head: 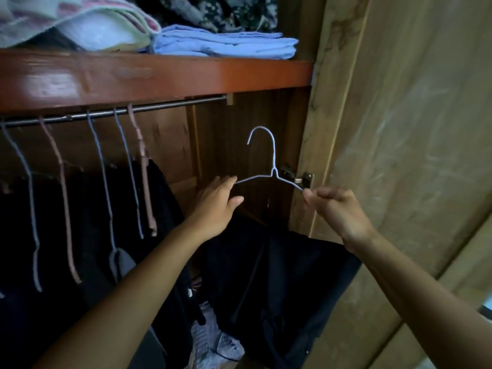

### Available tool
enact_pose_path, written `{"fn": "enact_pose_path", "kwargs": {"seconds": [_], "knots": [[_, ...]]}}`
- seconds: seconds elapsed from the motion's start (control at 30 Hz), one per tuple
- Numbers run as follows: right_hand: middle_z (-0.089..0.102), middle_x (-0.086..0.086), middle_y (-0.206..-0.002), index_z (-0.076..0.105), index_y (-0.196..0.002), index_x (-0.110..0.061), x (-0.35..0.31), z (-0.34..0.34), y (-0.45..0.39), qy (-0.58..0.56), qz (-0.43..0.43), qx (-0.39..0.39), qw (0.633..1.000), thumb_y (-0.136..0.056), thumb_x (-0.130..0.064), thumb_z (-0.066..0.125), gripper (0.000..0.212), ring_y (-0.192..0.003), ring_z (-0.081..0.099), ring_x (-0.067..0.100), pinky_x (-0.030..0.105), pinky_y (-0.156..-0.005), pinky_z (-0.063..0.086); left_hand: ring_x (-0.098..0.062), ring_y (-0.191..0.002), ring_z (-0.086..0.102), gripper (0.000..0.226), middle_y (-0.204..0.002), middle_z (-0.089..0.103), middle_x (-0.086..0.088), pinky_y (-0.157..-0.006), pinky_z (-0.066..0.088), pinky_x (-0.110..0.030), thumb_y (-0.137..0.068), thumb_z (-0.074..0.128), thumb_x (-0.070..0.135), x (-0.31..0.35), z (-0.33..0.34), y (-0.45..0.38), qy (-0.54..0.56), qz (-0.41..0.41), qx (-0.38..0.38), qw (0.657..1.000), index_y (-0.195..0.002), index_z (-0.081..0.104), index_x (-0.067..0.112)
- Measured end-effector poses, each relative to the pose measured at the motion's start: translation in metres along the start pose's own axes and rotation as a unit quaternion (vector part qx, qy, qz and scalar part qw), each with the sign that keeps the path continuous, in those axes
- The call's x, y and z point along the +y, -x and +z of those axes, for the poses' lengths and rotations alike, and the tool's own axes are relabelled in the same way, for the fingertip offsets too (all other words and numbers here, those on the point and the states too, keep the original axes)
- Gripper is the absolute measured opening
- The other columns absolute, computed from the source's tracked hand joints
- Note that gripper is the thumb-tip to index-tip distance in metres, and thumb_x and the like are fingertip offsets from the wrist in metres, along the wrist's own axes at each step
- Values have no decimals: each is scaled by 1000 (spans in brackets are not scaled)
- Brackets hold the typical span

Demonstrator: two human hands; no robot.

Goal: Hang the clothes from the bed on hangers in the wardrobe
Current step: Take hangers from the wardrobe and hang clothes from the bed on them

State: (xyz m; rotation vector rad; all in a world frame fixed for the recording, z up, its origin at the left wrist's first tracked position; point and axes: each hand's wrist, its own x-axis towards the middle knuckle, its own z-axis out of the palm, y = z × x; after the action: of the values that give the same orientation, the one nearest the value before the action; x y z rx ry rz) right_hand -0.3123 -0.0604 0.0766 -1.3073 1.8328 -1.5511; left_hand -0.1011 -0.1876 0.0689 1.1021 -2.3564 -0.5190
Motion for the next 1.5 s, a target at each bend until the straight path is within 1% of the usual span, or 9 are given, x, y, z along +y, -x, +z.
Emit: {"fn": "enact_pose_path", "kwargs": {"seconds": [0.17, 0.3, 0.47, 0.63, 0.73, 0.9, 1.1, 1.37, 1.5], "knots": [[35, -13, -46, 64, -71, -2, 3, -54, 31, 0, 15, 20, 1000, -98, -22, 61, 34, -43, 28, 2, 11, -42, 22, -19, -135, 44, 43, -145, 50, -3, -113, 36, -40, -102, 48, 24, 22, 33, 6, 71, 79, 68, 992, -144, 45, 17], [36, -15, -43, 64, -71, -3, 10, -93, 59, 2, 28, 38, 999, -98, -18, 60, 31, -40, 30, 1, 10, -41, 25, -11, -97, 60, 17, -104, 65, 2, -85, 52, -35, -97, 56, 14, 52, 50, 5, 109, 140, 109, 978, -110, 67, 16], [47, 17, -56, 67, -68, -7, 31, -134, 99, 69, -24, 119, 990, -93, -29, 69, 33, -55, 40, 17, 32, -56, 31, -6, -82, 63, 10, -85, 67, 5, -72, 50, -19, -92, 62, 7, 93, 70, 16, 223, 153, 60, 961, -91, 71, 11], [54, -4, -54, 65, -66, -25, 50, -168, 145, 141, -30, 190, 971, -92, -22, 71, 27, -52, 47, 6, 27, -55, 39, 0, -69, 61, 15, -72, 68, 4, -65, 44, -11, -87, 66, 0, 134, 105, 37, 295, 141, 33, 945, -81, 71, 12], [62, 0, -60, 68, -70, -17, 52, -191, 174, 89, -12, 185, 979, -93, -10, 67, 24, -57, 50, 8, 22, -58, 37, -1, -68, 61, 17, -71, 68, 5, -65, 44, -11, -86, 67, -2, 157, 126, 54, 320, 137, 6, 937, -79, 72, 13], [67, 13, -72, 71, -78, -23, 62, -228, 214, 105, -8, 224, 969, -91, -7, 69, 20, -67, 57, 30, 35, -64, 43, 2, -68, 61, 21, -72, 69, 11, -65, 43, -7, -86, 66, -5, 197, 151, 75, 365, 132, -29, 921, -78, 70, 14], [69, -19, -71, 74, -81, -25, 65, -266, 260, 216, 18, 271, 938, -90, -13, 72, 15, -69, 67, 7, 20, -69, 50, 2, -71, 62, 22, -72, 69, 7, -67, 44, -7, -87, 66, -2, 240, 179, 90, 392, 140, -69, 907, -79, 70, 18], [71, -14, -77, 75, -83, -29, 56, -271, 318, 256, 86, 380, 885, -90, -15, 72, 16, -73, 68, 14, 43, -73, 58, 1, -73, 64, 22, -72, 70, 14, -65, 45, -6, -87, 69, 4, 284, 204, 95, 399, 201, -153, 881, -78, 70, 24], [71, -14, -77, 76, -85, -27, 44, -256, 346, 270, 124, 425, 855, -90, -12, 71, 17, -73, 67, 14, 37, -71, 57, -2, -74, 65, 21, -78, 70, 7, -66, 45, -6, -86, 69, 3, 297, 212, 98, 403, 247, -195, 859, -79, 69, 22]]}}
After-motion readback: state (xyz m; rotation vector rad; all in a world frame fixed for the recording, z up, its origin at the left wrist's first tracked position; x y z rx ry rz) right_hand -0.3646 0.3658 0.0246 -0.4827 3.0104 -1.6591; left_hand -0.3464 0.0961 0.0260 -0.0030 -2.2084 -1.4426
